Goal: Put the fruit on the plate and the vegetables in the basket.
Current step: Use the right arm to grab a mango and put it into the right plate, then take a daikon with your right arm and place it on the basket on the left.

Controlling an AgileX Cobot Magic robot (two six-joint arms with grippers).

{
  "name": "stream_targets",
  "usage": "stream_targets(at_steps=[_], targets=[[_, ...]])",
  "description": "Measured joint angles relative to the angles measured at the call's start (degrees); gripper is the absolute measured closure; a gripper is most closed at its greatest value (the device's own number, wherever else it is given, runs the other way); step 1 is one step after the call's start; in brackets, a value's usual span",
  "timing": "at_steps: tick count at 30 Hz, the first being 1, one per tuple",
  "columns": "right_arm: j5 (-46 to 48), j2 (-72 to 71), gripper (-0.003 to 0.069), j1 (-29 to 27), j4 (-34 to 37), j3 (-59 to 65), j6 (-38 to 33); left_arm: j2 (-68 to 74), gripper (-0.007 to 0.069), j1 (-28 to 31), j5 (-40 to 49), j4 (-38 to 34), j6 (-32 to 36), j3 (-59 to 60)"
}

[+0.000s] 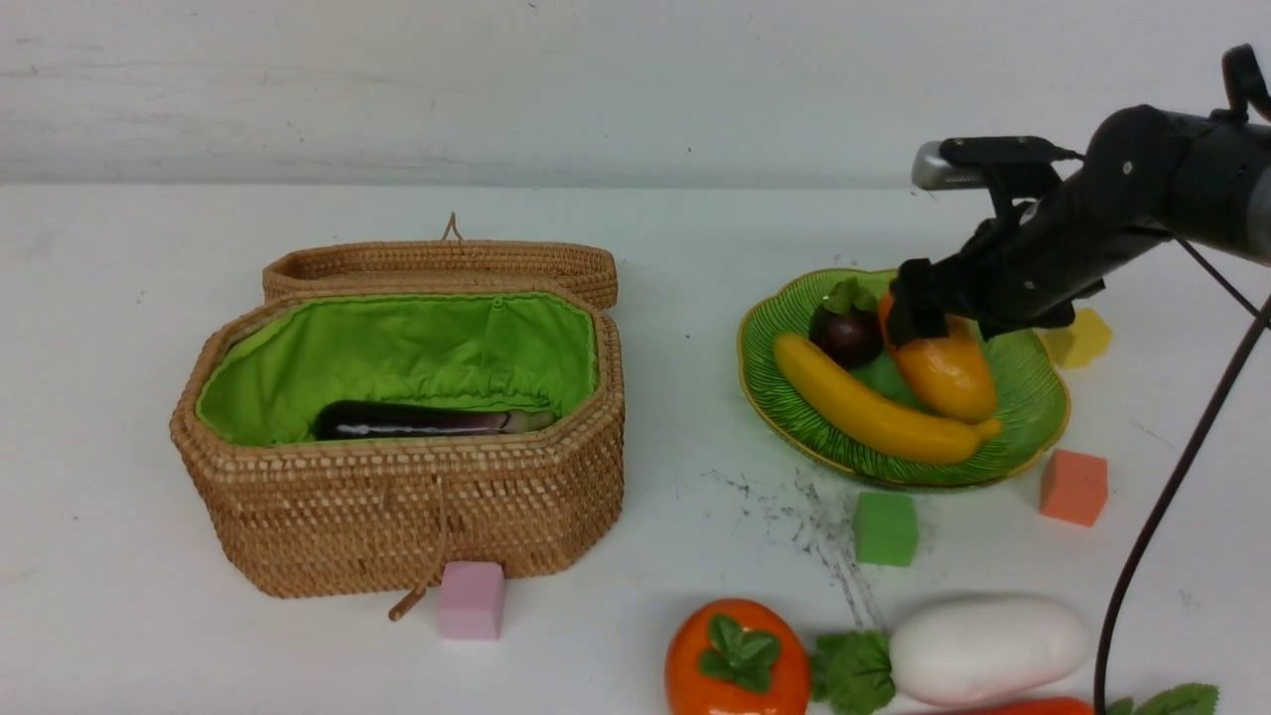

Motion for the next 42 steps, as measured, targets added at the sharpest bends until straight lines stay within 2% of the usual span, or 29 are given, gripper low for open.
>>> stream_targets(at_steps=[6, 7, 10, 13, 15, 16, 17, 18, 20, 22, 29, 34, 42], targets=[[3.3, -2.0, 0.0006, 0.0, -0.4, 0.0, 0.2, 0.0, 0.0479, 0.0, 0.0, 0.0, 0.0, 0.0], [6.9, -3.5, 0.0022, 0.0, -1.7, 0.0, -0.4, 0.0, 0.0479, 0.0, 0.0, 0.0, 0.0, 0.0], [14.6, -7.6, 0.0053, 0.0, -4.4, 0.3, -4.7, 0.0, 0.0479, 0.0, 0.0, 0.0, 0.0, 0.0], [19.3, -14.2, 0.0076, -0.2, -3.3, 4.4, -10.4, 0.0, 0.0479, 0.0, 0.0, 0.0, 0.0, 0.0], [19.9, -20.9, 0.0083, -0.5, -0.1, 11.5, -16.8, 0.0, 0.0479, 0.0, 0.0, 0.0, 0.0, 0.0], [19.9, -21.5, 0.0083, -0.5, 0.1, 12.2, -17.5, 0.0, 0.0479, 0.0, 0.0, 0.0, 0.0, 0.0], [19.7, -25.8, 0.0084, -0.4, 2.3, 18.4, -24.0, 0.0, 0.0479, 0.0, 0.0, 0.0, 0.0, 0.0], [19.7, -26.7, 0.0085, -0.2, 2.7, 19.9, -25.8, 0.0, 0.0479, 0.0, 0.0, 0.0, 0.0, 0.0], [19.7, -30.9, 0.0085, 0.9, 4.1, 28.8, -38.7, 0.0, 0.0479, 0.0, 0.0, 0.0, 0.0, 0.0], [19.3, -32.0, 0.0085, 1.3, 4.1, 33.3, -46.5, 0.0, 0.0479, 0.0, 0.0, 0.0, 0.0, 0.0], [12.3, -32.0, 0.0085, 2.2, 4.5, 41.2, -65.5, 0.0, 0.0479, 0.0, 0.0, 0.0, 0.0, 0.0], [9.1, -30.7, 0.0085, 4.2, 5.9, 41.6, -69.4, 0.0, 0.0479, 0.0, 0.0, 0.0, 0.0, 0.0], [5.3, -24.9, 0.0091, 6.1, 6.0, 41.6, -69.7, 0.0, 0.0479, 0.0, 0.0, 0.0, 0.0, 0.0]])
